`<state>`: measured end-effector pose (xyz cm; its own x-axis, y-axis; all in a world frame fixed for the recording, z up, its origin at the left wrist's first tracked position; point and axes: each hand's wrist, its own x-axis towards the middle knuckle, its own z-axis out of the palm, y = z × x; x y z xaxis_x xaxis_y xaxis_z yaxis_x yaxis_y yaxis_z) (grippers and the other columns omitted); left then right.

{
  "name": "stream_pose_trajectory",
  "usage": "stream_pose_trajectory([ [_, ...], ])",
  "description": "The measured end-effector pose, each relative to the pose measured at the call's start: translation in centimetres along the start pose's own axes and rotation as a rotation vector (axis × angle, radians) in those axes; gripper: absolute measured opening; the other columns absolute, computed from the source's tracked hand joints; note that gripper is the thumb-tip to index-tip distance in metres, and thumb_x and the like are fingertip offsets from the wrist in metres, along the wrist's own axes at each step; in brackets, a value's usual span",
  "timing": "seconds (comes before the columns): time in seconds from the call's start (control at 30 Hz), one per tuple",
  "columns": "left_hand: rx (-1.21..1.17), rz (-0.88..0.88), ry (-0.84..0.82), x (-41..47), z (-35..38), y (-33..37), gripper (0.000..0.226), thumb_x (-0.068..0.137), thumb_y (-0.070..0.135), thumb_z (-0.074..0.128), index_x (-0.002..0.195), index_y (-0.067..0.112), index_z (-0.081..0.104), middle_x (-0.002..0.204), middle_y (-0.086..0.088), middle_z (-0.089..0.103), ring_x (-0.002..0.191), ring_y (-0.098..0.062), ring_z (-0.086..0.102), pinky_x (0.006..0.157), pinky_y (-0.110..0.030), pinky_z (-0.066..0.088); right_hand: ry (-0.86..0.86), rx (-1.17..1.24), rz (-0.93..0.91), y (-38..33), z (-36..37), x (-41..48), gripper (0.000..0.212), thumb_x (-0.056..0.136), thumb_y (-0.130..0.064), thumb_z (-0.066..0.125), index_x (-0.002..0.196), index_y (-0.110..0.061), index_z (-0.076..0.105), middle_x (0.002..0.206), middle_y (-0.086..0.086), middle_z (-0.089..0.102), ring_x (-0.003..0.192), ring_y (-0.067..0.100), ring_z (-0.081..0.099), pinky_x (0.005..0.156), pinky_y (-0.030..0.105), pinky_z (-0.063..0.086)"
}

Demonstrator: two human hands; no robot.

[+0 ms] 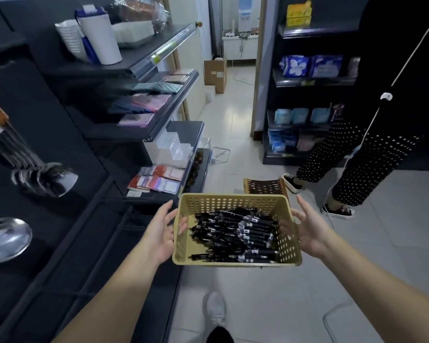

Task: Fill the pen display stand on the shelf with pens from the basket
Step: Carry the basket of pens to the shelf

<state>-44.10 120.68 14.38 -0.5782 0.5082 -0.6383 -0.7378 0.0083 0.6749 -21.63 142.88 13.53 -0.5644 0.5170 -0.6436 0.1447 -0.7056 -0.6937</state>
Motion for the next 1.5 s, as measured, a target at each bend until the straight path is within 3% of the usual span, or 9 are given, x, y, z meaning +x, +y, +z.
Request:
stream_pose_trajectory([
  [0.3,0.013,-0.038,-0.05,13.0,4.4,7.1,0.05,0.088,0.044,0.055,0.123,0.009,0.054,0.103,-0.017,0.063,0.094,-0.023,0.061,0.1,-0.035,0.043,0.083,0.038,0.006,-6.6,3.5,10.6,0.049,0.085,-0.063,0.045,0.098,-0.017,0.058,0.099,0.015,0.061,0.091,0.026,0.058,0.097,0.042,0.04],
  [0.47,0.083,-0.062,-0.084,19.1,7.5,12.6,0.036,0.09,0.043,0.052,0.109,0.014,0.06,0.096,-0.011,0.066,0.088,-0.02,0.063,0.08,-0.032,0.049,0.113,0.102,0.01,-10.6,5.5,17.0,0.066,0.081,-0.064,0.051,0.124,-0.014,0.052,0.11,0.016,0.057,0.1,0.029,0.054,0.106,0.04,0.033],
  [0.6,0.131,-0.075,-0.102,22.9,9.7,15.8,0.039,0.092,0.043,0.05,0.115,0.012,0.057,0.1,-0.012,0.067,0.091,-0.02,0.063,0.076,-0.033,0.048,0.122,0.16,0.012,-13.1,6.6,21.2,0.07,0.08,-0.064,0.052,0.132,-0.017,0.047,0.095,0.011,0.053,0.081,0.021,0.051,0.08,0.035,0.04],
  [0.77,0.121,-0.086,-0.116,26.1,10.9,17.9,0.046,0.092,0.041,0.051,0.126,0.01,0.052,0.109,-0.012,0.066,0.098,-0.021,0.062,0.086,-0.035,0.047,0.132,0.176,-0.004,-14.8,7.1,24.6,0.07,0.084,-0.063,0.049,0.134,-0.015,0.046,0.098,0.012,0.054,0.084,0.023,0.052,0.091,0.037,0.04],
  [0.87,0.116,-0.1,-0.103,27.4,11.4,18.7,0.052,0.091,0.042,0.052,0.132,0.01,0.049,0.112,-0.013,0.064,0.101,-0.023,0.061,0.096,-0.038,0.044,0.131,0.176,0.009,-15.6,7.6,26.0,0.07,0.083,-0.064,0.05,0.133,-0.015,0.047,0.096,0.012,0.055,0.083,0.023,0.052,0.081,0.036,0.041],
  [0.97,0.114,-0.1,-0.101,28.6,11.9,19.5,0.056,0.093,0.043,0.049,0.135,0.007,0.045,0.115,-0.015,0.062,0.103,-0.025,0.06,0.104,-0.04,0.04,0.139,0.181,0.025,-16.8,7.7,27.6,0.069,0.082,-0.065,0.05,0.133,-0.017,0.047,0.099,0.012,0.055,0.088,0.024,0.052,0.097,0.042,0.038],
  [1.17,0.114,-0.08,-0.129,30.9,13.9,21.2,0.054,0.093,0.045,0.046,0.131,0.006,0.049,0.112,-0.016,0.063,0.099,-0.023,0.062,0.083,-0.036,0.048,0.131,0.148,0.028,-20.0,8.3,31.4,0.064,0.082,-0.063,0.053,0.127,-0.017,0.052,0.109,0.014,0.058,0.115,0.03,0.051,0.111,0.046,0.03],
  [1.27,0.139,-0.061,-0.117,32.5,14.7,22.1,0.054,0.091,0.047,0.046,0.129,0.008,0.052,0.113,-0.015,0.065,0.102,-0.023,0.062,0.083,-0.037,0.049,0.105,0.114,0.035,-22.0,8.7,33.6,0.056,0.083,-0.058,0.055,0.123,-0.018,0.054,0.104,0.013,0.06,0.103,0.027,0.055,0.107,0.042,0.035],
  [1.5,0.018,0.0,0.015,35.2,18.2,24.1,0.05,0.088,0.046,0.051,0.124,0.012,0.053,0.093,-0.011,0.063,0.08,-0.02,0.06,0.069,-0.033,0.048,0.009,-0.031,0.094,-29.2,10.1,38.7,0.045,0.084,-0.059,0.053,0.102,-0.019,0.062,0.09,0.007,0.059,0.073,0.019,0.054,0.063,0.033,0.042],
])
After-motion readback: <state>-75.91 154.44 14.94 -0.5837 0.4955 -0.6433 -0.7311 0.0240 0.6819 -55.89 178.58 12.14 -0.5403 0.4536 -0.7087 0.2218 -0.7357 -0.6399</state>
